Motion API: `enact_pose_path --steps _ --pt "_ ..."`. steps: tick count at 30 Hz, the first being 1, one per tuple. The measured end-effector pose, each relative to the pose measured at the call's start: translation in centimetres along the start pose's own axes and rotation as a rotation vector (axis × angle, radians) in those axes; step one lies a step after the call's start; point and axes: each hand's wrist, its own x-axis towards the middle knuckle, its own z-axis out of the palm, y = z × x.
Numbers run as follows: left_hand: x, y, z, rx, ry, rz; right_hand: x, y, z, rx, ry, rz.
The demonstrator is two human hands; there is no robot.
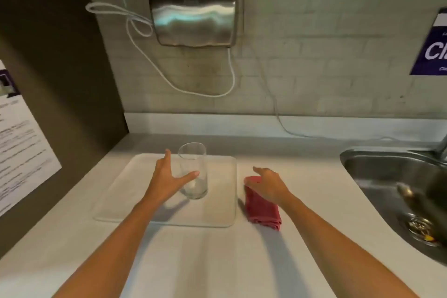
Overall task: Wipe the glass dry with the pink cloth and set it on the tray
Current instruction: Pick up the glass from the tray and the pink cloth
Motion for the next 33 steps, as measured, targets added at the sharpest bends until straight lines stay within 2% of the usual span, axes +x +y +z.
enact_pose_path --steps 6,11,15,18,20,24,28,30,33 --pt "3.1 -2.9 2.4 -0.061 -0.036 0.002 2.0 1.5 3.8 -0.025 -0.016 0.068" --pt "3.6 -3.8 3.9 -0.202 -0.021 0.104 2.9 2.2 5.9 -0.189 0.088 0.119" --pt "3.8 -3.9 5.2 -0.359 -0.021 0.117 2.8 2.3 7.4 -0.365 0.098 0.174" --pt "3.6 -3.6 5.2 -0.386 -0.009 0.105 2.6 2.4 8.3 -0.418 0.133 0.215" --pt "3.4 -3.4 5.0 -0.392 0.018 0.101 2.7 2.5 8.8 -0.425 0.195 0.213" --pt "3.6 -3.3 5.3 -0.417 0.058 0.107 3.1 3.5 9.4 -0.495 0.137 0.167" --pt "3.7 -3.7 5.6 -0.420 0.079 0.134 3.0 4.5 8.9 -0.567 0.190 0.065" --pt "3.8 -3.6 5.5 -0.436 0.064 0.139 2.9 4.1 8.0 -0.445 0.182 0.018" --pt "4.1 -2.5 5.2 -0.506 0.052 0.137 3.0 4.2 6.7 -0.099 0.205 0.069"
